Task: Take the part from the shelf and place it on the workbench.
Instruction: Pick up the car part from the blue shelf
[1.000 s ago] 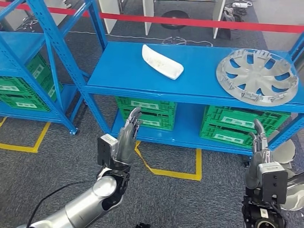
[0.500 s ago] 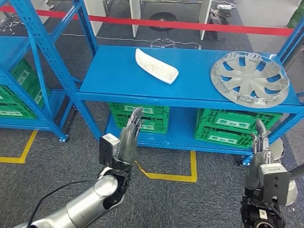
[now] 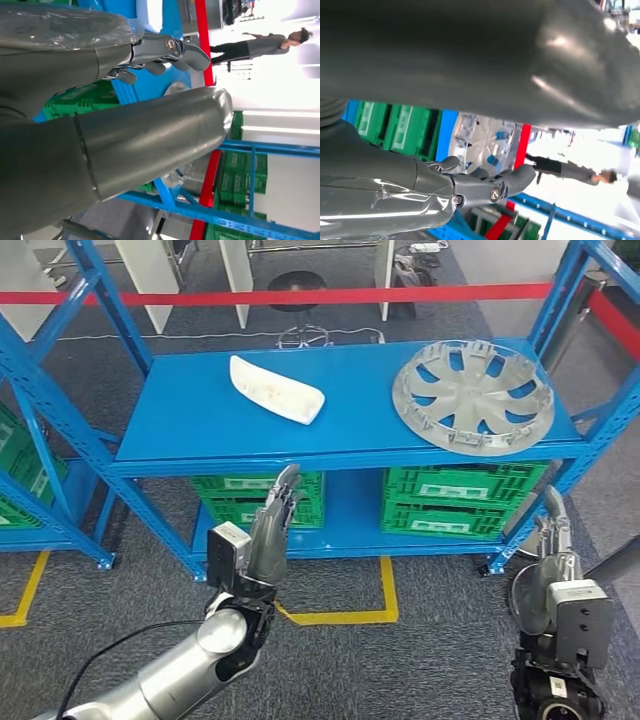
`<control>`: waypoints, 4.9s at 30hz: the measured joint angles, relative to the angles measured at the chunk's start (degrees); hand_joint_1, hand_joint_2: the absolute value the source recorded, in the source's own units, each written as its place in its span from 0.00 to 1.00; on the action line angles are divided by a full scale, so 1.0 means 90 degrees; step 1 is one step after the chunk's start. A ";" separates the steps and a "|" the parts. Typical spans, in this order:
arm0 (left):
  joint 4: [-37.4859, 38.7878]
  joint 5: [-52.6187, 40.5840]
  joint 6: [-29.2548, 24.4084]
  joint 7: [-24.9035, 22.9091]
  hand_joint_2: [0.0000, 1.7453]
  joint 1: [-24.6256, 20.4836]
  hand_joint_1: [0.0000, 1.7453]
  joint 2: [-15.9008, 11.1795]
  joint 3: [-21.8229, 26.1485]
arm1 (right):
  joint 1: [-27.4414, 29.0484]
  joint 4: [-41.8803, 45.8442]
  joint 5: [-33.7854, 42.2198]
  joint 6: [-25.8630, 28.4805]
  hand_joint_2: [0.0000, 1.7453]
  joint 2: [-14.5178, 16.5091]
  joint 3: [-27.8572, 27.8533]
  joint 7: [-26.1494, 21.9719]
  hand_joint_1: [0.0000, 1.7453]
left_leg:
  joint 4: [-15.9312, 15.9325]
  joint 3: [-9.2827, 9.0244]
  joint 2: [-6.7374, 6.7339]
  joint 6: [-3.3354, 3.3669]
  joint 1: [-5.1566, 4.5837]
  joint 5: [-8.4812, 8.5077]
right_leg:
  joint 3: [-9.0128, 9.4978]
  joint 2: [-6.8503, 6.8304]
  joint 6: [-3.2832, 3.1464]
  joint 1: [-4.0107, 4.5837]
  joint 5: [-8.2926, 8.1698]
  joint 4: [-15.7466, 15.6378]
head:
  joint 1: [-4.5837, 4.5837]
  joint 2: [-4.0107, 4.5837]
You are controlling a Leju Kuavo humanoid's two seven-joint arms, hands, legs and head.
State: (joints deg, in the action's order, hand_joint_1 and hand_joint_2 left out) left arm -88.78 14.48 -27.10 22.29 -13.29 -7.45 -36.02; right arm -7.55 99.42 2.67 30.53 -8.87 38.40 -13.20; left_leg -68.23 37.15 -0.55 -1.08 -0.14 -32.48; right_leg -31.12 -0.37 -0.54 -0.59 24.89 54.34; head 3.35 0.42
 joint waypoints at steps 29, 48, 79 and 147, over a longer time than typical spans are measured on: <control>-0.0104 -0.0075 -0.0127 -0.0044 0.00 0.0108 0.00 -0.0057 0.0000 | 0.0051 0.0013 -0.0049 -0.0034 0.00 0.0000 0.0063 0.0078 0.00 | 0.0461 -0.0541 0.0031 0.0072 -0.0018 0.0280 | -0.0022 0.0100 -0.0003 -0.0025 0.0022 0.0086 | -0.0001 0.0000; -0.0151 -0.0121 -0.0272 -0.0106 0.00 0.0190 0.00 -0.0090 -0.0002 | 0.0043 -0.0010 -0.0005 0.0004 0.00 0.0000 0.0090 0.0213 0.00 | 0.1647 -0.0595 0.0111 0.0434 -0.0108 0.1020 | -0.0389 0.0107 0.0290 -0.0041 0.1321 0.1859 | -0.0038 0.0000; -0.0295 -0.0097 -0.0245 -0.0132 0.00 0.0190 0.00 -0.0201 -0.0002 | -0.0314 -0.0599 0.1040 -0.0427 1.00 -0.0601 -0.1196 0.1455 0.00 | 0.1608 -0.0798 0.0125 0.0144 -0.0046 0.0745 | -0.0091 0.0103 0.0049 -0.0002 0.0066 0.0178 | 0.0035 0.0000; -0.0715 -0.0381 -0.0425 -0.0167 0.00 0.0589 0.00 -0.0415 0.0144 | -0.3023 -0.2481 -0.1829 -0.3512 1.00 -0.1236 0.0686 0.2733 0.00 | 0.1604 -0.0784 0.0129 0.0144 -0.0046 0.0748 | -0.0075 0.0091 0.0065 -0.0002 0.0046 0.0135 | 0.0019 0.0000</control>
State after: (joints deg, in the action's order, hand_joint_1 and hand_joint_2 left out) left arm -95.21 11.04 -30.93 20.79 -7.99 -11.19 -34.72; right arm -34.76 77.09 -13.79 -1.08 -20.00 44.57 11.40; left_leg -53.80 30.10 0.61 0.22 -0.55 -25.75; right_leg -31.80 0.45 0.04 -0.60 25.30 55.56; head 3.52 0.42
